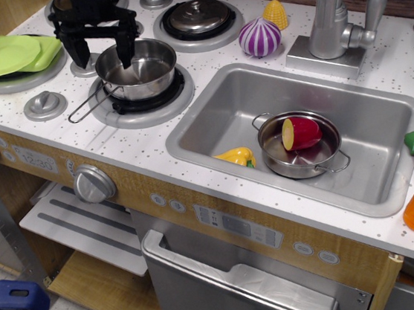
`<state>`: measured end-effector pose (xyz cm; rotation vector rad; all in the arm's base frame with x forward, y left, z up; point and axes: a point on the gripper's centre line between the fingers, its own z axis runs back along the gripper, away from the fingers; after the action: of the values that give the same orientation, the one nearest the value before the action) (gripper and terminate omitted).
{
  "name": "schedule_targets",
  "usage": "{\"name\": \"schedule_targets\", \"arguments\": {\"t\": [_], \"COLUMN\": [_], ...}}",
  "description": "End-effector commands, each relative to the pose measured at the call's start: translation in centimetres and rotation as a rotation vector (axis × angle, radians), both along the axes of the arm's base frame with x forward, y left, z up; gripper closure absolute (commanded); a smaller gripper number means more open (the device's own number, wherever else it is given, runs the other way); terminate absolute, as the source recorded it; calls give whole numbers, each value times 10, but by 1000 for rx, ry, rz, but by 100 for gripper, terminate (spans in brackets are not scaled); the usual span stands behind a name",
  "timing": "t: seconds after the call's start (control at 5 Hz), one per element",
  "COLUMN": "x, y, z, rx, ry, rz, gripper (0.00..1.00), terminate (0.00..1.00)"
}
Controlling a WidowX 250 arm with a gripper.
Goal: Pick up pan from stove
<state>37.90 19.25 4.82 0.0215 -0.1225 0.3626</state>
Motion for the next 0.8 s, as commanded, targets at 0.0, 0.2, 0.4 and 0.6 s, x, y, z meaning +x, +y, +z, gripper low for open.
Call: {"name": "schedule_targets", "arguments": {"t": [0.0,0.2,0.4,0.6], "x": [9,7,8,9], "y": [6,6,7,8], "z": [26,20,15,9], "rx": [28,14,-7,-31], "ry": [-56,-61,-64,-62], "rz": [-21,-22,-18,-13], "gripper": [0,0,0,100], "terminate": [0,0,0,0]}}
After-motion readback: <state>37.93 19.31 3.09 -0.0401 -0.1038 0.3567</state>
